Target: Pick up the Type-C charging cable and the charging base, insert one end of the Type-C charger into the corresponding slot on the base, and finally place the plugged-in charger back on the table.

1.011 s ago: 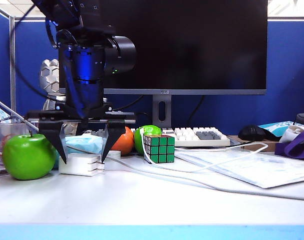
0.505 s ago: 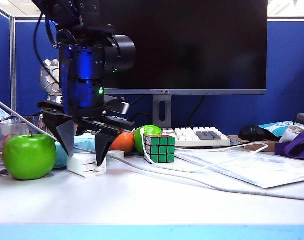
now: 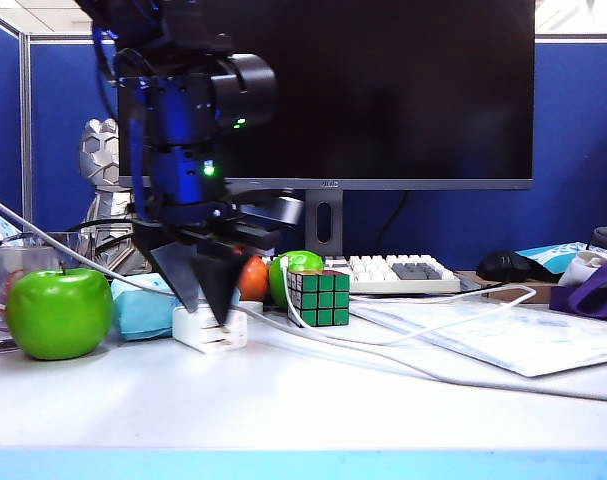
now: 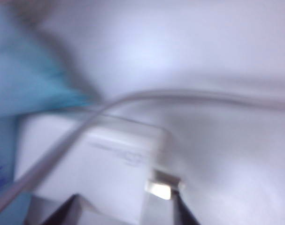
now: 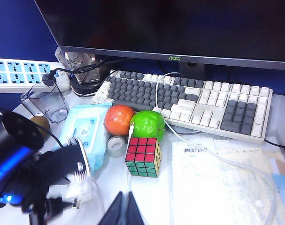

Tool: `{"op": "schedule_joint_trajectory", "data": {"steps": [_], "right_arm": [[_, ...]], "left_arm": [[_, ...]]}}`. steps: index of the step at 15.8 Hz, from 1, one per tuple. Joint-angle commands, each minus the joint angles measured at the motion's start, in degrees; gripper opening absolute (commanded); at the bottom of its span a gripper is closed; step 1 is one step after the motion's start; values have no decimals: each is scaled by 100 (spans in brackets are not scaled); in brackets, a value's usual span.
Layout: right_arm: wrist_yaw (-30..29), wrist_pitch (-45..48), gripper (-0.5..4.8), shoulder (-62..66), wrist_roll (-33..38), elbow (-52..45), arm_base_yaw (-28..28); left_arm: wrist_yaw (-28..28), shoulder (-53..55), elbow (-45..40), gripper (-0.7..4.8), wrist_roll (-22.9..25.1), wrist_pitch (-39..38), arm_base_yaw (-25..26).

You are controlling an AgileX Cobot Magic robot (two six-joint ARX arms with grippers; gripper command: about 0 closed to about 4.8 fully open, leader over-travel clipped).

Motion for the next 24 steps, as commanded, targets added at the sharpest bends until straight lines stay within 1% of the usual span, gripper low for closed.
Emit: {"op": "schedule_joint_trajectory", "data": {"steps": [1, 2, 4, 5, 6, 7, 8, 10, 12, 14, 16, 17, 18, 19, 20, 22, 24], "right_arm": [[-11, 74, -6, -20, -13, 22, 0], [-11, 74, -6, -20, -13, 22, 0], [-11, 72, -6, -17, -13, 20, 0], [-11, 72, -6, -17, -13, 20, 0], [-11, 72, -6, -13, -13, 17, 0], [-11, 72, -6, -13, -13, 17, 0], [-22, 68, -6, -13, -13, 17, 0], [-28, 68, -6, -13, -13, 17, 0], [-28, 66, -6, -15, -13, 17, 0], [-31, 52, -6, -15, -13, 17, 0], [-31, -20, -6, -15, -13, 20, 0], [-31, -61, -6, -15, -13, 17, 0], [-28, -186, -6, -15, -13, 17, 0], [-31, -212, -6, -15, -13, 17, 0], [-28, -227, -6, -15, -13, 17, 0], [-28, -225, -6, -15, -15, 17, 0], [-26, -225, -6, -13, -15, 17, 0]], "left_arm": [[149, 63, -28, 241, 577, 9, -175], [146, 52, -28, 241, 483, 0, -221], [-179, -66, -22, 241, -120, 15, -323], [-299, -179, -13, 242, -540, 57, -369], [-358, -278, 74, 248, -1154, 48, -378], [-343, -348, 267, 295, -2044, -17, -374], [-323, -374, 562, 479, -3274, -127, -354], [-83, -374, 793, 479, -4546, -118, -326], [111, -369, 815, 479, -6435, -11, -286], [133, -313, 813, 479, -7375, 35, -254], [122, -210, 802, 479, -8207, 22, -221], [129, -179, 802, 479, -8439, -9, -208], [221, -96, 798, 479, -8926, -35, -157], [190, -81, 789, 479, -9049, -70, -157], [15, -70, 789, 479, -9204, -216, -155], [-149, -26, 787, 479, -9348, -433, -155], [-81, 68, 780, 479, -9407, -535, -138]]}}
